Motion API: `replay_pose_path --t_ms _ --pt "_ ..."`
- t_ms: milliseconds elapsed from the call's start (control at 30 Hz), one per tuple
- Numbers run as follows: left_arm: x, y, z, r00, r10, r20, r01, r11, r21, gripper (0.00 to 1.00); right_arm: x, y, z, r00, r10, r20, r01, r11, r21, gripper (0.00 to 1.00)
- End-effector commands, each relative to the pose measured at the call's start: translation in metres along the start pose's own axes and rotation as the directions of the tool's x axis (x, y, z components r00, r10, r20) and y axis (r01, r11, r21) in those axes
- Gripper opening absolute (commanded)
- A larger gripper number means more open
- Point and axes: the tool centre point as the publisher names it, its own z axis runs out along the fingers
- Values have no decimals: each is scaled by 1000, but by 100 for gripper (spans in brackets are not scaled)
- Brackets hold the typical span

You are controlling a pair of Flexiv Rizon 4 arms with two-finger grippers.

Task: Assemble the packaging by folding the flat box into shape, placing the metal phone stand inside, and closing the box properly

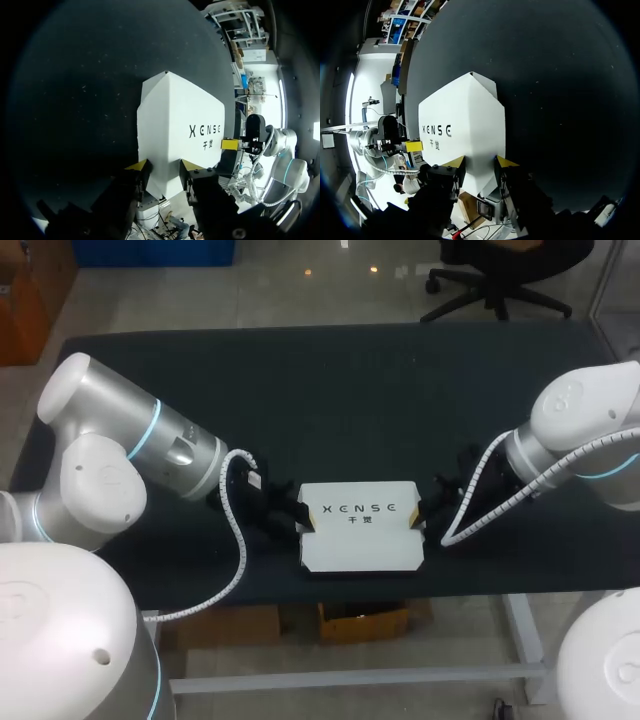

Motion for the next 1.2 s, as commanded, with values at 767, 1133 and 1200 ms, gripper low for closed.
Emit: replay_pose_path --t_ms 767,1133,1200 --pt "1 -1 4 1000 0 4 0 1000 0 42 -4 -1 2 1000 -2 -7 2 1000 -1 29" --pt "4 -3 4 1000 8 7 -8 1000 1 45 -4 -1 2 1000 -2 -7 2 1000 -3 27" --pt "5 -3 4 1000 15 8 -15 1000 4 45 -4 0 2 1000 -5 -10 4 1000 -5 27"
